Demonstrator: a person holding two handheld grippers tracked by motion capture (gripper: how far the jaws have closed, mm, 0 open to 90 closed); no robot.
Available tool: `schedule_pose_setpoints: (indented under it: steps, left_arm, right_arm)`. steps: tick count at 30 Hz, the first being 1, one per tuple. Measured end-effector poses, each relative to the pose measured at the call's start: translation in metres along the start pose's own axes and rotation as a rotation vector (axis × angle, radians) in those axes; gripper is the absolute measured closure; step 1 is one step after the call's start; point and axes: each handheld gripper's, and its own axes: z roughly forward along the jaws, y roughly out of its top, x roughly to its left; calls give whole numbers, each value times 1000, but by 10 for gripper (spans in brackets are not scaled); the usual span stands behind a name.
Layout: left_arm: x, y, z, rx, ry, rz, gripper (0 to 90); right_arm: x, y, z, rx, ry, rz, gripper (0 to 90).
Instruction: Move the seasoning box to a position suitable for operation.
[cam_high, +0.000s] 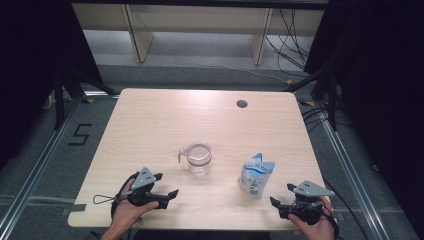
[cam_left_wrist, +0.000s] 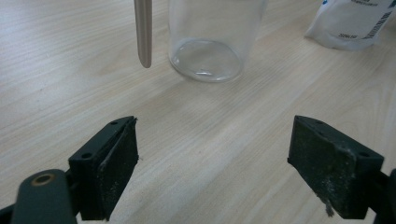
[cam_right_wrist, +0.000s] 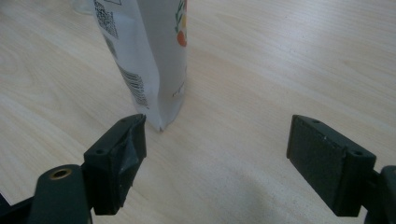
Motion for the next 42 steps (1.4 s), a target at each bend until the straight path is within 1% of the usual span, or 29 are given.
schedule_pose_setpoints:
  steps: [1,2,3,4,5,6,7,8,10,13,14,15,16,17,18,19,21,23,24,25,26,29,30,31,32,34,37,41,42]
  left_arm:
    - [0,0,0,0,0,0,163]
    - [0,0,0,3,8,9,163]
    - [0,0,0,22,10,11,168]
    - [1,0,1,26,9,18,168]
    - [1,1,0,34,18,29,168]
    - [2,1,2,12,8,16,174]
    - [4,3,2,29,15,37,180]
    - [5,4,2,29,23,34,181]
    - [8,7,4,19,29,32,190]
    - [15,11,7,3,31,10,201]
    - [16,12,7,-1,37,3,203]
    - [17,12,8,-3,43,-14,203]
    - [19,12,8,5,44,-16,204]
    - [19,12,9,-5,38,-33,206]
    - [20,13,9,-4,42,-34,210]
    - [21,15,10,-11,42,-35,211]
    - [23,18,12,-18,45,-40,213]
    - [25,24,14,-25,44,-57,213]
    - [27,29,15,-32,38,-45,213]
    - [28,33,15,-38,47,-42,213]
    - [29,38,17,-52,42,-42,216]
    - [35,46,20,-56,45,-12,242]
    - [37,48,21,-59,51,-16,251]
    - [39,49,22,-63,45,-16,263]
    - [40,51,24,-70,57,-19,270]
    - [42,53,27,-67,49,-7,292]
    - [44,54,29,-69,52,5,335]
    - [47,59,37,-73,7,49,389]
    - [48,60,39,-65,-7,73,400]
  right_arm:
    - [0,0,0,0,0,0,209]
    - [3,0,-1,9,1,29,209]
    - [2,0,-1,7,0,26,209]
    - [3,0,-1,12,-2,36,209]
    - [3,0,-1,0,-3,32,209]
    - [0,0,0,-9,2,12,209]
    - [2,0,0,-6,-2,35,209]
    - [-2,0,1,-19,9,13,210]
    - [-2,0,0,-15,8,10,211]
    - [-2,0,0,-20,9,10,211]
    - [0,0,-1,-12,11,46,211]
    - [-3,0,1,-28,9,10,211]
    - [-4,0,1,-33,11,13,212]
    - [-3,0,1,-34,12,24,212]
    - [-3,0,0,-37,5,27,213]
    - [-4,0,1,-40,4,9,215]
    - [-2,0,0,-37,7,36,214]
    - [-2,0,0,-31,17,48,214]
    - [-2,0,0,-22,17,42,214]
    - [-4,1,1,-31,23,28,214]
    - [-4,1,1,-39,20,29,214]
    - [-4,1,1,-40,14,16,214]
    - [-4,1,1,-38,14,13,214]
    - [-3,0,1,-31,24,29,214]
    - [-3,0,1,-32,22,29,216]
    - [-4,1,1,-40,20,23,220]
    - [-4,1,1,-26,25,28,220]
    - [-4,0,2,-33,22,29,221]
    - [-4,1,1,-36,19,25,221]
